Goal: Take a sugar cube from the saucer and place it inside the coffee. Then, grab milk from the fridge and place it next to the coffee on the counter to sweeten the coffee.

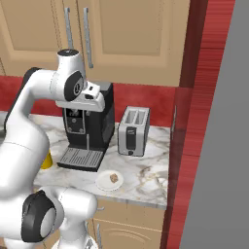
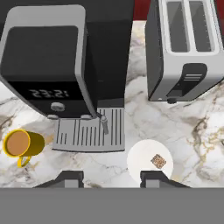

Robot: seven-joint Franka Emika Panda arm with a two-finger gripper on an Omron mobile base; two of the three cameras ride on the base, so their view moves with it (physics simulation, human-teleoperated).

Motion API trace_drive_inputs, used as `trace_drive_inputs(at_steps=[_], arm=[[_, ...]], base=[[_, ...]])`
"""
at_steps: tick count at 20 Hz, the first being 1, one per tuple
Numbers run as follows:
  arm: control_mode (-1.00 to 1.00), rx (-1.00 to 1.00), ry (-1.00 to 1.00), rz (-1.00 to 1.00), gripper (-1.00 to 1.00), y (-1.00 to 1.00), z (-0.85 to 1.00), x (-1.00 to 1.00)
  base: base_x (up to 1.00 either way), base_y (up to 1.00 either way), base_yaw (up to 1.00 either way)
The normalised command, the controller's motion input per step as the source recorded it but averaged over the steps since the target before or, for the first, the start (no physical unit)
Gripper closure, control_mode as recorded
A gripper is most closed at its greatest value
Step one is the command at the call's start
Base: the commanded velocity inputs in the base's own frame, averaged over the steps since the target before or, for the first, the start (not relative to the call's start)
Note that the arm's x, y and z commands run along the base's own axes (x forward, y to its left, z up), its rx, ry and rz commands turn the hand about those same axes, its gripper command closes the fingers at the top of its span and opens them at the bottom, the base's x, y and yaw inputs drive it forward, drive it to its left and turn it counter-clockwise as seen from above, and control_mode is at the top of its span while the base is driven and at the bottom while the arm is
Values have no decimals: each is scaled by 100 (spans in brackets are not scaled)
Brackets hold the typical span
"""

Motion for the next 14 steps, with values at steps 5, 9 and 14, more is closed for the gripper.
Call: trace_drive_inputs(at_steps=[5, 9, 14], arm=[[-100, 0, 2, -3, -100, -7, -17, -58], [-100, -3, 9, -4, -100, -31, -80, -68], [-100, -2, 14, 6, -100, -56, -100, -9]], base=[[0, 0, 0], [0, 0, 0], [0, 0, 0]])
